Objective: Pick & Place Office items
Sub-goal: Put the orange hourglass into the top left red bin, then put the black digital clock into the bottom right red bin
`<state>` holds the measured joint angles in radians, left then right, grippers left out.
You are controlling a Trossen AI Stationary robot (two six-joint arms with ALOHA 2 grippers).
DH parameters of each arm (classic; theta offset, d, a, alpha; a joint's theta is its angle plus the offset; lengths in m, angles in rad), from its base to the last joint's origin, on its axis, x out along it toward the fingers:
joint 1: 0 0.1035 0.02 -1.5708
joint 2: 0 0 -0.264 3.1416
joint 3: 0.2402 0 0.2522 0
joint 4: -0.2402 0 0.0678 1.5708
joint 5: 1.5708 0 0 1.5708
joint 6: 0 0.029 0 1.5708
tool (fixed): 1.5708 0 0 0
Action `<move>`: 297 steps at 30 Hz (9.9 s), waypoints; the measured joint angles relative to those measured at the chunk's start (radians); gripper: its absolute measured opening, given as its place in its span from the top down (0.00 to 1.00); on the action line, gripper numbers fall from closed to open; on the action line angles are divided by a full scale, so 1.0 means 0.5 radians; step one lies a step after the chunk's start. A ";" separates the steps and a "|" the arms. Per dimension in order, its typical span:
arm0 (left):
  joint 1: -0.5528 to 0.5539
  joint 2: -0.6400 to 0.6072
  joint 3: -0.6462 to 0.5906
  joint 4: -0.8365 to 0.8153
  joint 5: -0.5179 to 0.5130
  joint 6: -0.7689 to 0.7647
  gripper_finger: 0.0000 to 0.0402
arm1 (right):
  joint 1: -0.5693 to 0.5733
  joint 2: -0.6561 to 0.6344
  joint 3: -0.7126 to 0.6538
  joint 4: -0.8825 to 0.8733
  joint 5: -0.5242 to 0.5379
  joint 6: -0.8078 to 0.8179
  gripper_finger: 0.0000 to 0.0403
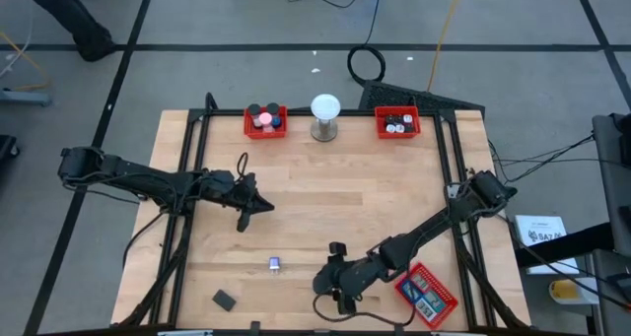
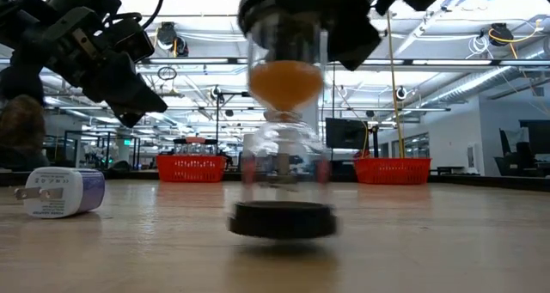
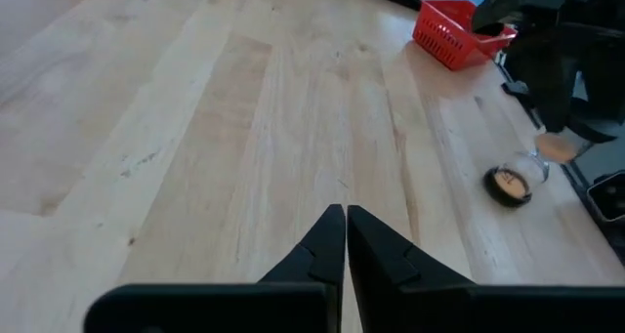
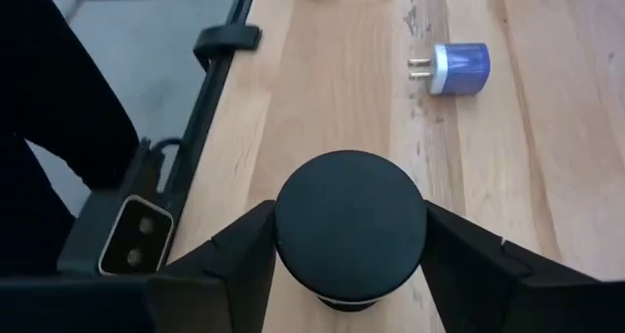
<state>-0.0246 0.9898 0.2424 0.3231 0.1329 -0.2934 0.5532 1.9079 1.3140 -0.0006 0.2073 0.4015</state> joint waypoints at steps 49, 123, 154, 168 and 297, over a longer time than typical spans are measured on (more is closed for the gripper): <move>0.017 -0.920 0.001 -0.654 -0.480 -0.372 0.93 | -1.416 0.365 0.587 -0.095 -0.214 -0.307 0.24; 0.570 1.368 2.006 -2.402 -0.514 -0.719 0.47 | -1.407 -1.664 -0.864 -0.140 -0.204 -0.005 0.99; 1.652 0.971 2.005 -2.415 -0.540 -0.320 0.46 | -1.408 -1.664 -0.864 -0.139 -0.208 0.019 0.99; 1.702 1.213 2.004 -2.351 -0.580 -0.290 0.46 | -1.407 -1.664 -0.864 -0.137 -0.208 0.012 0.99; -2.114 1.363 1.551 -2.153 -0.252 -0.868 0.36 | -1.407 -1.610 -0.864 -0.050 -0.313 -0.251 0.99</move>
<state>-1.0817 1.6711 1.0180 -0.7533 0.0071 -0.7276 -0.1505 1.1030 0.8822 -0.0257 0.0509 0.2760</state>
